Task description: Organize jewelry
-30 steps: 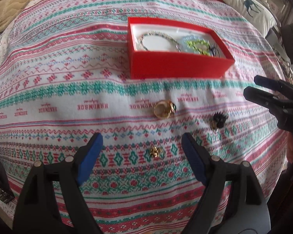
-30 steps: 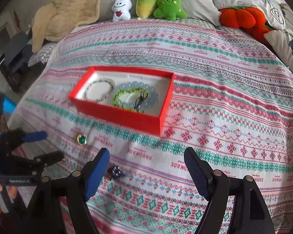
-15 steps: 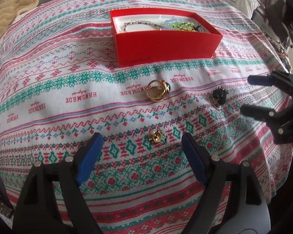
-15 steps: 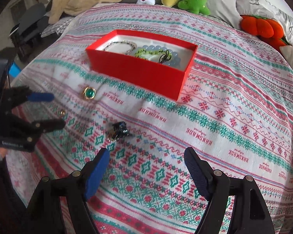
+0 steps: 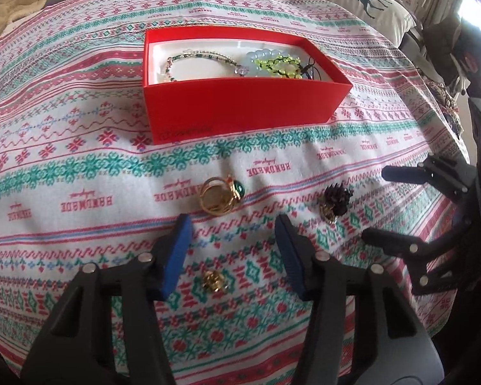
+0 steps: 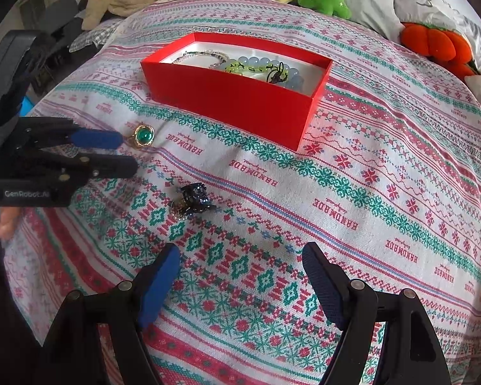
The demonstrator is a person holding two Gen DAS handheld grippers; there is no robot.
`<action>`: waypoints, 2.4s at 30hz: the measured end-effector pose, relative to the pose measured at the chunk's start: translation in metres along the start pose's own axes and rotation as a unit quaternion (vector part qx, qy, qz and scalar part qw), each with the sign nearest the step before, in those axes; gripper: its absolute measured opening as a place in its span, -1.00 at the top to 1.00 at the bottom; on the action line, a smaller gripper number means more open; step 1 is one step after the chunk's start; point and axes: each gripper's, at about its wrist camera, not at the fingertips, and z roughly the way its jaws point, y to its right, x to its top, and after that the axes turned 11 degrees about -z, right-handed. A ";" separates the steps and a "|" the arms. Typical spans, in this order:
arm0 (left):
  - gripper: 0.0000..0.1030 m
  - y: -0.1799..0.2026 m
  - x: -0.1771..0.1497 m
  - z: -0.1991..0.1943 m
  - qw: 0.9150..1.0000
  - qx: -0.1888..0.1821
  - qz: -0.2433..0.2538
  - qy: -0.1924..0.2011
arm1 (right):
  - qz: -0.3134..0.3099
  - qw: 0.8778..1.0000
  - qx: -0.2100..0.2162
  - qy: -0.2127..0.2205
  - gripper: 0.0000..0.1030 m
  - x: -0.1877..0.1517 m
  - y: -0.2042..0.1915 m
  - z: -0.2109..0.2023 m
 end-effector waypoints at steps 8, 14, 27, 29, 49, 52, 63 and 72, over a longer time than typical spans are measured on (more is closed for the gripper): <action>0.02 -0.001 0.012 0.010 0.999 0.002 -0.040 0.000 | -0.004 1.000 0.002 -0.002 -0.55 0.006 0.000 0.002; 0.37 -0.001 0.019 0.015 0.998 0.024 -0.061 0.002 | -0.004 1.000 0.002 -0.001 -0.55 0.008 0.000 0.002; 0.37 -0.004 0.011 -0.007 0.998 0.049 -0.037 0.015 | 0.015 0.999 0.030 0.005 -0.55 0.028 -0.001 0.005; 0.37 -0.004 0.011 -0.009 0.998 0.049 -0.036 0.017 | 0.022 0.999 0.038 0.005 -0.55 0.034 0.000 0.008; 0.37 -0.026 0.001 -0.020 0.997 0.057 -0.054 0.019 | 0.066 0.995 0.077 -0.021 0.73 0.068 -0.007 0.035; 0.37 -0.027 0.000 -0.023 0.997 0.057 -0.055 0.021 | 0.068 0.995 0.073 -0.019 0.74 0.076 -0.010 0.037; 0.37 -0.022 0.002 -0.031 0.997 0.057 -0.050 0.028 | 0.069 0.995 0.071 -0.005 0.74 0.078 -0.007 0.022; 0.37 -0.012 0.016 -0.039 0.997 0.048 -0.046 0.041 | 0.082 0.994 0.068 0.014 0.74 0.074 0.005 0.000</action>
